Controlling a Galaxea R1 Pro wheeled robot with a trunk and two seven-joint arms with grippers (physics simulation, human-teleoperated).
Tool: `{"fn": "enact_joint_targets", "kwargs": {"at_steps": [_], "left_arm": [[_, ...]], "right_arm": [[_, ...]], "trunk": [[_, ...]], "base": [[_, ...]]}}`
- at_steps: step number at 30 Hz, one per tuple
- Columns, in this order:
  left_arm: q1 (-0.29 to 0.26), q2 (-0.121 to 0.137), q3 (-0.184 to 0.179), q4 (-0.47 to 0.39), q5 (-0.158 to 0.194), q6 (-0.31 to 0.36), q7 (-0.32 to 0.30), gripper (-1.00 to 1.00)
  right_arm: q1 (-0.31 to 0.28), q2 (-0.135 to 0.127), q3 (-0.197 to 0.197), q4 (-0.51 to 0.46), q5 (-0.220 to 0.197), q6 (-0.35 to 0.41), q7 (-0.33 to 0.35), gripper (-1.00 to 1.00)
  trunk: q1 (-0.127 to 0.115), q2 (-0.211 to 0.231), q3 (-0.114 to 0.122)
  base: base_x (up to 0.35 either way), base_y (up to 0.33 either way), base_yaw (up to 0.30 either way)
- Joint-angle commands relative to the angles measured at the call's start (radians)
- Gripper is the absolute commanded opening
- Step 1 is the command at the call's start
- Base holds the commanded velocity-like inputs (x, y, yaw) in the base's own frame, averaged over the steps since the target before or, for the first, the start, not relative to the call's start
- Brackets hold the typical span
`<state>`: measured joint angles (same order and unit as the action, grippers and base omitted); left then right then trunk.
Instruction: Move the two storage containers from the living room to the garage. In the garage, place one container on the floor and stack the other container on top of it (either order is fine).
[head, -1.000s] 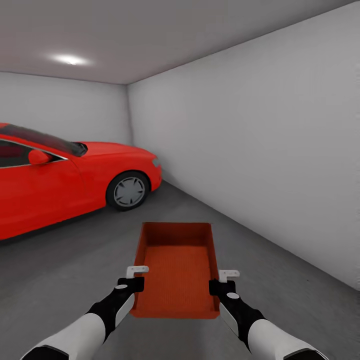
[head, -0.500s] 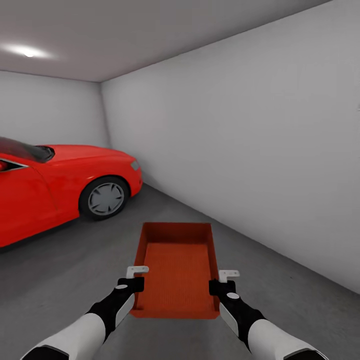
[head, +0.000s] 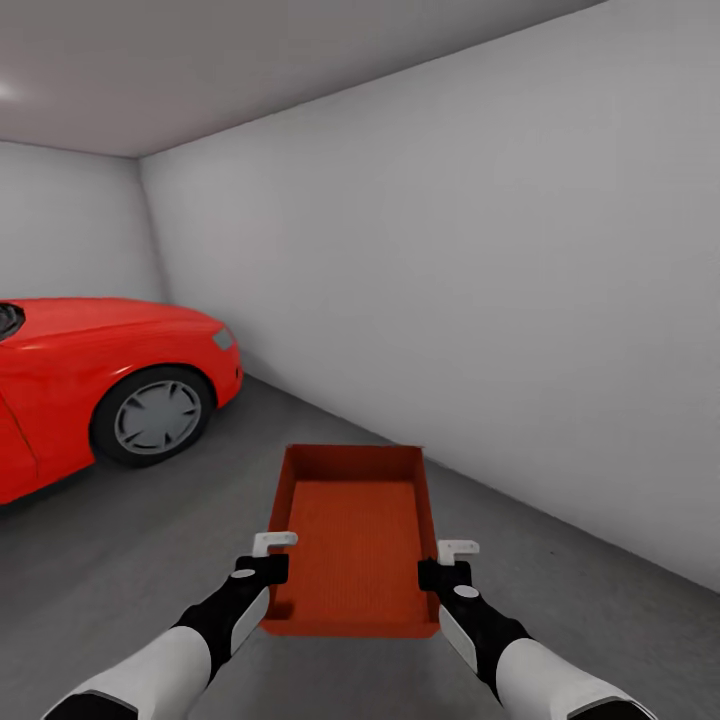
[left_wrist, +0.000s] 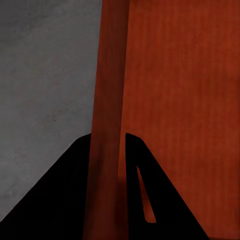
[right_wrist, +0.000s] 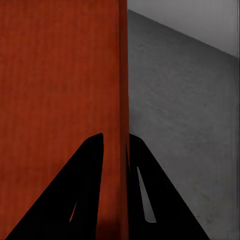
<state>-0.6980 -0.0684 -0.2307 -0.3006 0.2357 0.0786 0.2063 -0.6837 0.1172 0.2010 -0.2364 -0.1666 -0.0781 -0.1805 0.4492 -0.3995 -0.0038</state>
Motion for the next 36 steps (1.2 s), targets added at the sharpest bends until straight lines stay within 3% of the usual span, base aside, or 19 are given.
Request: {"fn": "enact_joint_targets", "kwargs": {"at_steps": [1,36], "left_arm": [[0.0,-0.004,0.019,-0.002,-0.002,0.006,0.01,-1.0],[0.0,-0.004,0.019,-0.008,-0.002,0.005,0.01,-1.0]], "right_arm": [[0.0,0.001,-0.014,0.001,-0.005,-0.008,-0.007,-1.0],[0.0,-0.001,-0.014,0.0,-0.005,-0.008,-0.007,-1.0]], "trunk": [[0.001,-0.001,0.0],[0.001,-0.001,0.0]], "base": [[0.321,0.0,-0.243],[0.318,0.031,-0.243]]}}
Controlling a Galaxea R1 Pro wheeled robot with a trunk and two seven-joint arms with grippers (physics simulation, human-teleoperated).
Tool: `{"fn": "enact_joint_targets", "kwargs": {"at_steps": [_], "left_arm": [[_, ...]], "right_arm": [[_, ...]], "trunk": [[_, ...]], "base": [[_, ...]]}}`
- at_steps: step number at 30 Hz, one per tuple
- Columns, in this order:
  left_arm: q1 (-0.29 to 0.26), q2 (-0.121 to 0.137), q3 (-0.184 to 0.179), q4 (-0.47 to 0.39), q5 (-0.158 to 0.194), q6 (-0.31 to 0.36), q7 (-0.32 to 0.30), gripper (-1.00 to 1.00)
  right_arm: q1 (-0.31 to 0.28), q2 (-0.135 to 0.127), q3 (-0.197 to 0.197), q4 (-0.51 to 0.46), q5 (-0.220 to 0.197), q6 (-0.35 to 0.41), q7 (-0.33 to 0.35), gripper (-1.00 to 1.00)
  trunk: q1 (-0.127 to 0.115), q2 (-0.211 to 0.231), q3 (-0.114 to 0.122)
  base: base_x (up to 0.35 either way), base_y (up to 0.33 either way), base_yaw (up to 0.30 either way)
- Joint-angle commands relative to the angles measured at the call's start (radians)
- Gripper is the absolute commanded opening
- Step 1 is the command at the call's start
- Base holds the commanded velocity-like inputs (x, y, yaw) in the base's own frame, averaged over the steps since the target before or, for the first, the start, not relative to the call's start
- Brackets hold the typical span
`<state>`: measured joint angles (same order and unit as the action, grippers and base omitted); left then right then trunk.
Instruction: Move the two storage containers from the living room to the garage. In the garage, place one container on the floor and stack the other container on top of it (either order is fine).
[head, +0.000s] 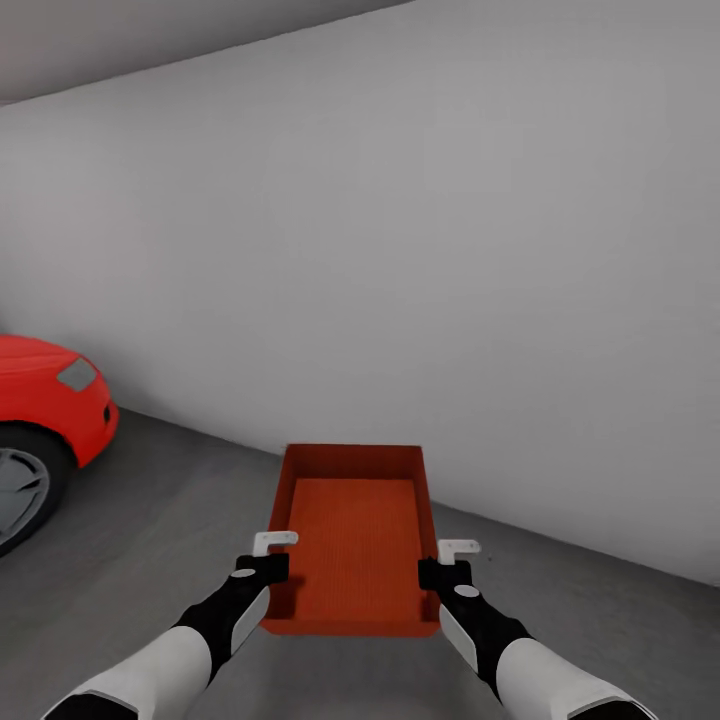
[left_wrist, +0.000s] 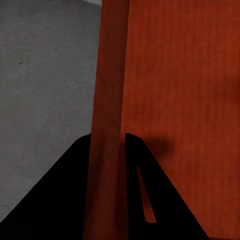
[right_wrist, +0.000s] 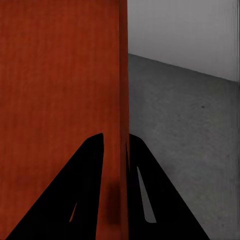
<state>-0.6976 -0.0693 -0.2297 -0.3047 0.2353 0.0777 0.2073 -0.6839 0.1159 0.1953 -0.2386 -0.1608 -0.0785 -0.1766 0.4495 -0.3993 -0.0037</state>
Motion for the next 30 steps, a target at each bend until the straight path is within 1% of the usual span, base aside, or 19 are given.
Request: {"fn": "enact_joint_targets", "kwargs": {"at_steps": [1,7,30], "left_arm": [[0.0,-0.003,0.018,-0.004,-0.002,0.005,0.009,-1.0],[0.0,-0.003,0.018,-0.005,-0.002,0.005,0.009,-1.0],[0.0,-0.003,0.018,-0.005,-0.002,0.005,0.009,-1.0]], "right_arm": [[0.0,0.001,-0.008,0.002,-0.011,-0.007,-0.011,-1.0],[0.0,0.001,-0.008,0.002,-0.011,-0.007,-0.011,-1.0],[0.0,0.001,-0.008,0.002,-0.011,-0.007,-0.011,-1.0]], "trunk": [[0.001,-0.001,0.0],[0.001,-0.001,0.0],[0.001,-0.001,0.0]], "base": [[0.167,0.018,-0.243],[0.059,0.006,-0.243],[0.001,0.0,-0.243]]}}
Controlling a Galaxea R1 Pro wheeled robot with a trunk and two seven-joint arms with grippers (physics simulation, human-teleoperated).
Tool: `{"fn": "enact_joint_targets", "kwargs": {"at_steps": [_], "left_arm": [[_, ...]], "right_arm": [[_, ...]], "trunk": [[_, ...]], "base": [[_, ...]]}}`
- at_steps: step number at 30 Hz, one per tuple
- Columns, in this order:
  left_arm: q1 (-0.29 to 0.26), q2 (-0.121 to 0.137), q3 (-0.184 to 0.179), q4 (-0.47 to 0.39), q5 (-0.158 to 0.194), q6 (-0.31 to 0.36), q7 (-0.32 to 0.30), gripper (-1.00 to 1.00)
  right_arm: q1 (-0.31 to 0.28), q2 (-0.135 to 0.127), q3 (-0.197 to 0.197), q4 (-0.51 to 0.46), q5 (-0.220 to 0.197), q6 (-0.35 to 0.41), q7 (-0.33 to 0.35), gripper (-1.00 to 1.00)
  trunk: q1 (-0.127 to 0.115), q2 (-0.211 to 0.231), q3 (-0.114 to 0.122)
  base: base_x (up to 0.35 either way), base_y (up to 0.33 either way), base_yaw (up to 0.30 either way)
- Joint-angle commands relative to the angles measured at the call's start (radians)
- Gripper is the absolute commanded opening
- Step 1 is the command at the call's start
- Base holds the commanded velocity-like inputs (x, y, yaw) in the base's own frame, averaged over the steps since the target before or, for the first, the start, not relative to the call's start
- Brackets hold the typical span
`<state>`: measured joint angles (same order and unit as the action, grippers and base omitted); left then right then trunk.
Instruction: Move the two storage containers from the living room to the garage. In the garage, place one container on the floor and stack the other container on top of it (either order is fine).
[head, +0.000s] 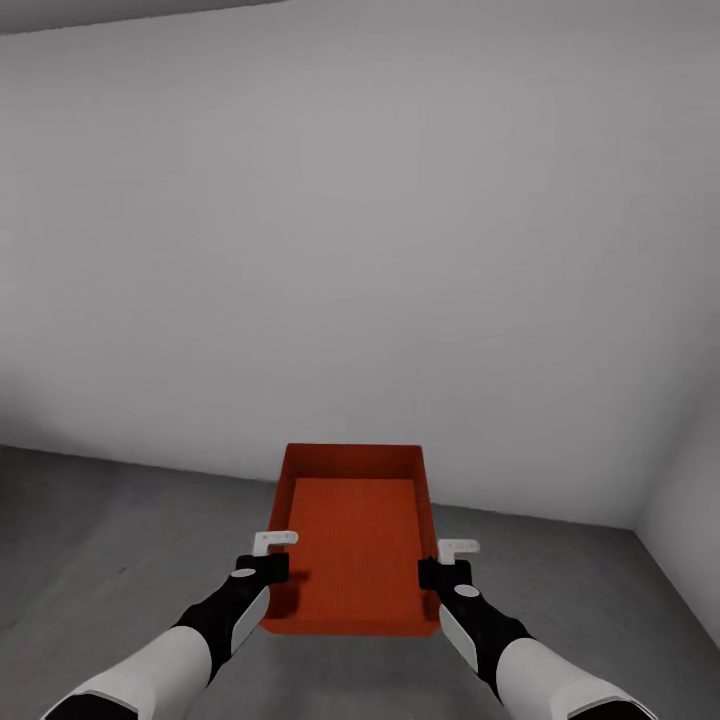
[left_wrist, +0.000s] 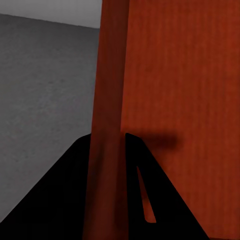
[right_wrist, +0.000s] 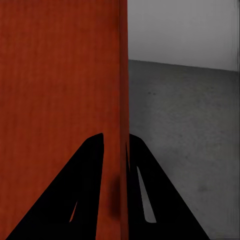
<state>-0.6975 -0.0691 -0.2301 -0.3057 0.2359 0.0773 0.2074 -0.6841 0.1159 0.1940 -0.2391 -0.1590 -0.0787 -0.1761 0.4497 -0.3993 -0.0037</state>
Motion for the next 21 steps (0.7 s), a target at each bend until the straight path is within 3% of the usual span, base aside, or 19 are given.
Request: {"fn": "enact_joint_targets", "kwargs": {"at_steps": [1,10,21], "left_arm": [[0.0,-0.003,0.018,-0.004,-0.003,0.006,0.009,-1.0],[0.0,-0.003,0.018,-0.004,-0.003,0.006,0.009,-1.0],[0.0,-0.003,0.018,-0.005,-0.003,0.006,0.009,-1.0]], "right_arm": [[0.0,0.001,-0.007,0.003,-0.013,-0.007,-0.011,-1.0],[0.0,0.001,-0.007,0.003,-0.013,-0.007,-0.01,-1.0],[0.0,0.0,-0.007,0.004,-0.013,-0.005,-0.011,-1.0]], "trunk": [[0.0,-0.001,0.0],[0.0,-0.001,0.0],[0.0,-0.001,0.0]], "base": [[0.0,0.0,-0.243],[0.0,0.0,-0.233],[0.0,0.0,-0.028]]}}
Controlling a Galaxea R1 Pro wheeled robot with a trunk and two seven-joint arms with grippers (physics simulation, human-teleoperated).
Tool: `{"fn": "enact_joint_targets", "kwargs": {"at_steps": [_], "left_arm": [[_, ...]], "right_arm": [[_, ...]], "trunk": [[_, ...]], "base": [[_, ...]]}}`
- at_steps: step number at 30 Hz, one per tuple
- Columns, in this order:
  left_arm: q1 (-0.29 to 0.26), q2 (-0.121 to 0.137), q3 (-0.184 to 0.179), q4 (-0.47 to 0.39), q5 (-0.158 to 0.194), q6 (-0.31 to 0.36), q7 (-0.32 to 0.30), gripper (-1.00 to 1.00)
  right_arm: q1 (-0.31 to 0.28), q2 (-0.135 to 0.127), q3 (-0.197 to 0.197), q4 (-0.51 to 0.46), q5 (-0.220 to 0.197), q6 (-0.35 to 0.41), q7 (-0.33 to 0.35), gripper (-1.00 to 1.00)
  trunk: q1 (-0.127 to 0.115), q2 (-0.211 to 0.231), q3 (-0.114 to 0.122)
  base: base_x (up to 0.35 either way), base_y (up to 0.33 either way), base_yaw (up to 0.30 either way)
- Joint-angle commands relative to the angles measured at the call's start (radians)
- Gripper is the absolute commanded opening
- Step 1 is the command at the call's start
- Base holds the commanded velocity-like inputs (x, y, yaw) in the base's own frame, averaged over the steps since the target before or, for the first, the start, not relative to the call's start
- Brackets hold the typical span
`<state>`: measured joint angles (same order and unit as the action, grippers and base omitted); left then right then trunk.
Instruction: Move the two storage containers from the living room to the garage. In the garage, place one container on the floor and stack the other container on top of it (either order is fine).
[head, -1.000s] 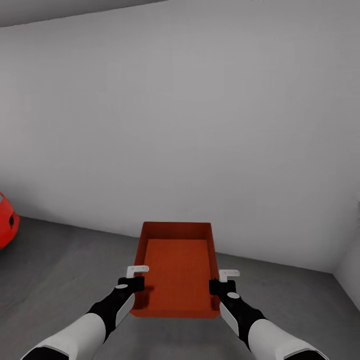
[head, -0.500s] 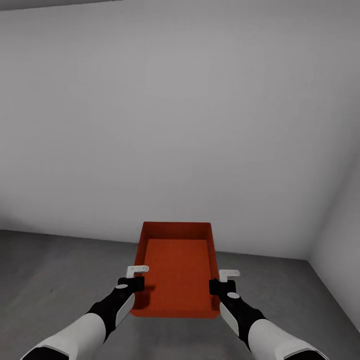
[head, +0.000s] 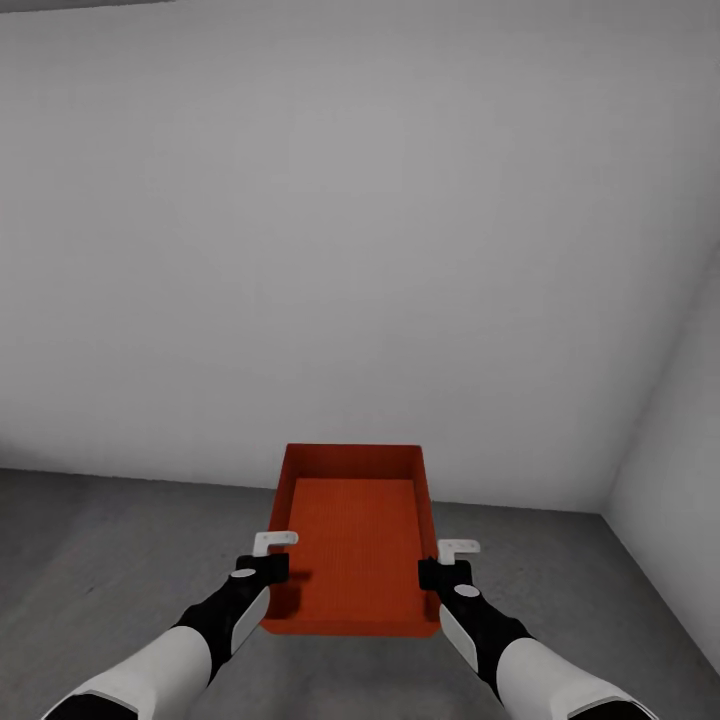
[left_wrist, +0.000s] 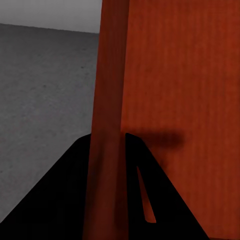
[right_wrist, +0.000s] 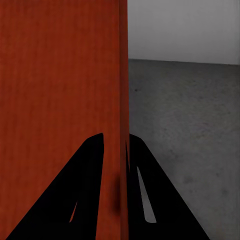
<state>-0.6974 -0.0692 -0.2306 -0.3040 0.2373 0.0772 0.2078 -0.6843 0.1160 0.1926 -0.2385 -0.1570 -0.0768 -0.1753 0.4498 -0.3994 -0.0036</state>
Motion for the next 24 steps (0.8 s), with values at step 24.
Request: {"fn": "enact_joint_targets", "kwargs": {"at_steps": [24], "left_arm": [[-0.001,-0.007,0.016,-0.007,-0.004,0.006,0.01,-1.0]], "right_arm": [[0.0,0.004,-0.005,0.002,-0.016,0.0,-0.012,-1.0]], "trunk": [[0.0,-0.001,-0.016]], "base": [[0.0,0.0,0.0]]}}
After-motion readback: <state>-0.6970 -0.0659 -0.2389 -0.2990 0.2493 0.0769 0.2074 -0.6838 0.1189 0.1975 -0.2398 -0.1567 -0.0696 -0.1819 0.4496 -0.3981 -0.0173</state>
